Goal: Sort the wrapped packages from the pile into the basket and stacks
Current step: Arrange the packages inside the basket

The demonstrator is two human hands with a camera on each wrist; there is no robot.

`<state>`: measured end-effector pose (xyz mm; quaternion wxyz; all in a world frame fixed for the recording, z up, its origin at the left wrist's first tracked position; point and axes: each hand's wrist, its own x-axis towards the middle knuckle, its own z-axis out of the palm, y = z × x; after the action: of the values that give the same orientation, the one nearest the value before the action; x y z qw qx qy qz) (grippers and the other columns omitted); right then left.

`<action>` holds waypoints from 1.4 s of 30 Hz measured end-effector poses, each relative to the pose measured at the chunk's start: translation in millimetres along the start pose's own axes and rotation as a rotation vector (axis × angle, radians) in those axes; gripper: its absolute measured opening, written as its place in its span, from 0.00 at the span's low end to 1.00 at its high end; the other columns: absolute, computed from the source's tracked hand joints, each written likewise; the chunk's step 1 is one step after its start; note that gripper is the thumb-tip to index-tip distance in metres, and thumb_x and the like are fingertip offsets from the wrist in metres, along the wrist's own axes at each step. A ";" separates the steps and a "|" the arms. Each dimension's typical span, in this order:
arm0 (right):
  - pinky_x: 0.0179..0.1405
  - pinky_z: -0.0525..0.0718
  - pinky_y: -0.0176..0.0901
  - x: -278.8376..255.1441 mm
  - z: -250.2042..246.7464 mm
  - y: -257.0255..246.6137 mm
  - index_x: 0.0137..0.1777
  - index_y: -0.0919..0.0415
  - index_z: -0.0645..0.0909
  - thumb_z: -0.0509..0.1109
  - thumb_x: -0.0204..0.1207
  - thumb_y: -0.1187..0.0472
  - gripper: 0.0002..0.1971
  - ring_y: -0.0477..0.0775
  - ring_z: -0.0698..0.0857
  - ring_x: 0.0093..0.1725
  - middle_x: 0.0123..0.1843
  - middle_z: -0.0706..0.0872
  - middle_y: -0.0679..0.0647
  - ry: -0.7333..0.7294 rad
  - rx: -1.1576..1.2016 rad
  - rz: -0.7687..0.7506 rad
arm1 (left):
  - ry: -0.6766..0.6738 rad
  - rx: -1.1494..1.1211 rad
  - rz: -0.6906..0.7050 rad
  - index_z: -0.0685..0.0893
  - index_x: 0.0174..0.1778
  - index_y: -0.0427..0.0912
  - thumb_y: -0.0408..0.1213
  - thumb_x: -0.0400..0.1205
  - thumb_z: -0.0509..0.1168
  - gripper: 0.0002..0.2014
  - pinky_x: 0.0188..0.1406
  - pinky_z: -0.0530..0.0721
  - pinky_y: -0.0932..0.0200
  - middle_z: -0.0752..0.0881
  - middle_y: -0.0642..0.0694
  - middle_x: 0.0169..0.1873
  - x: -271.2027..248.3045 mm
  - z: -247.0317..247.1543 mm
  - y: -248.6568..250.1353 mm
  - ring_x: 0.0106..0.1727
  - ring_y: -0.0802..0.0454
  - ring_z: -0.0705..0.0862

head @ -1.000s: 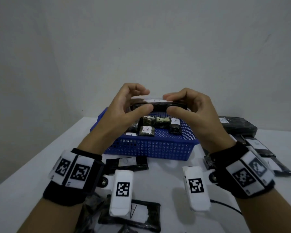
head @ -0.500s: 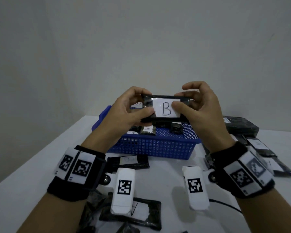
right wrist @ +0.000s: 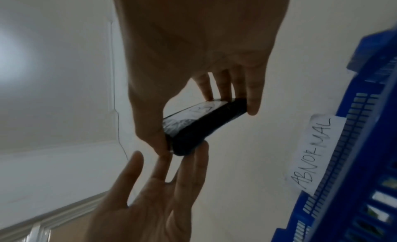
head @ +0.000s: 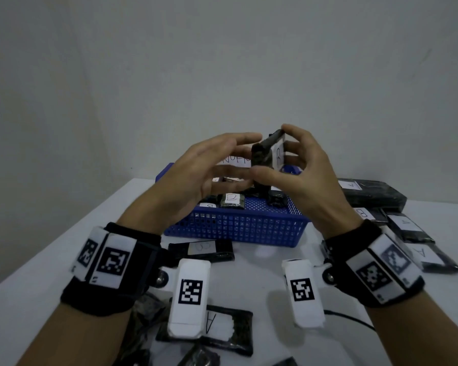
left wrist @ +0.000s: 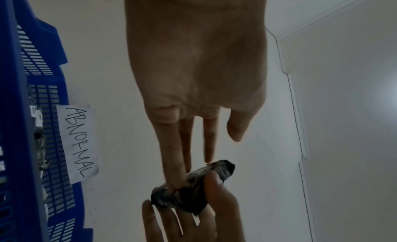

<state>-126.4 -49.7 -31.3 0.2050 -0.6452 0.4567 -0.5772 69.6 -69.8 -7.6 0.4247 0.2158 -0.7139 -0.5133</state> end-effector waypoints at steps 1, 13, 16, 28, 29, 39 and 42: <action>0.58 0.86 0.33 -0.3 -0.1 0.7 0.83 0.48 0.66 0.88 0.57 0.42 0.54 0.43 0.82 0.69 0.72 0.80 0.45 0.013 -0.005 -0.039 | 0.004 -0.003 -0.041 0.83 0.68 0.48 0.51 0.87 0.53 0.21 0.50 0.90 0.56 0.88 0.44 0.62 0.3 -0.6 -0.4 0.54 0.45 0.91; 0.79 0.75 0.55 3.9 -6.5 -0.3 0.84 0.44 0.66 0.72 0.71 0.34 0.42 0.42 0.75 0.79 0.81 0.75 0.41 -0.123 0.039 -0.025 | -0.052 0.076 -0.087 0.79 0.67 0.49 0.42 0.74 0.73 0.24 0.50 0.90 0.54 0.90 0.41 0.57 0.8 -7.3 -14.1 0.56 0.41 0.91; 0.71 0.83 0.57 4.3 -4.0 -4.0 0.71 0.53 0.82 0.76 0.73 0.43 0.27 0.44 0.86 0.66 0.63 0.90 0.45 -0.070 0.010 -0.058 | -0.050 0.160 -0.051 0.80 0.68 0.51 0.37 0.76 0.74 0.24 0.48 0.88 0.57 0.90 0.47 0.56 1.1 -5.7 -16.6 0.54 0.46 0.91; 0.71 0.72 0.32 -0.5 4.6 4.9 0.77 0.41 0.71 0.80 0.71 0.47 0.34 0.39 0.75 0.70 0.69 0.78 0.31 -0.145 -0.323 -0.383 | 0.001 0.051 -0.118 0.78 0.70 0.46 0.54 0.79 0.64 0.26 0.56 0.89 0.45 0.90 0.44 0.56 4.9 -3.8 -17.8 0.55 0.43 0.91; 0.71 0.72 0.33 -0.4 3.8 5.6 0.77 0.40 0.70 0.80 0.72 0.50 0.35 0.40 0.74 0.71 0.70 0.77 0.31 -0.170 -0.329 -0.383 | 0.020 0.047 -0.108 0.78 0.69 0.45 0.51 0.78 0.66 0.24 0.55 0.89 0.47 0.91 0.44 0.54 6.1 -4.1 -19.2 0.54 0.43 0.91; 0.53 0.89 0.51 4.1 -2.1 -6.4 0.68 0.48 0.83 0.61 0.77 0.31 0.28 0.52 0.92 0.50 0.54 0.94 0.54 -0.308 0.155 0.374 | 0.020 0.275 0.149 0.69 0.75 0.52 0.42 0.64 0.84 0.44 0.70 0.82 0.52 0.74 0.56 0.76 7.1 -9.1 -26.8 0.75 0.56 0.78; 0.49 0.91 0.47 3.2 -3.1 -9.7 0.65 0.60 0.86 0.68 0.74 0.42 0.27 0.58 0.92 0.47 0.54 0.93 0.62 -0.371 0.292 0.340 | -0.024 0.334 0.181 0.66 0.81 0.53 0.44 0.67 0.81 0.46 0.76 0.75 0.53 0.71 0.59 0.79 7.0 -9.1 -27.3 0.82 0.61 0.68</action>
<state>-126.1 -46.7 -21.1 0.4695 -0.6175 0.4249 -0.4666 69.9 -90.4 -28.8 0.4190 0.2119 -0.8106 -0.3500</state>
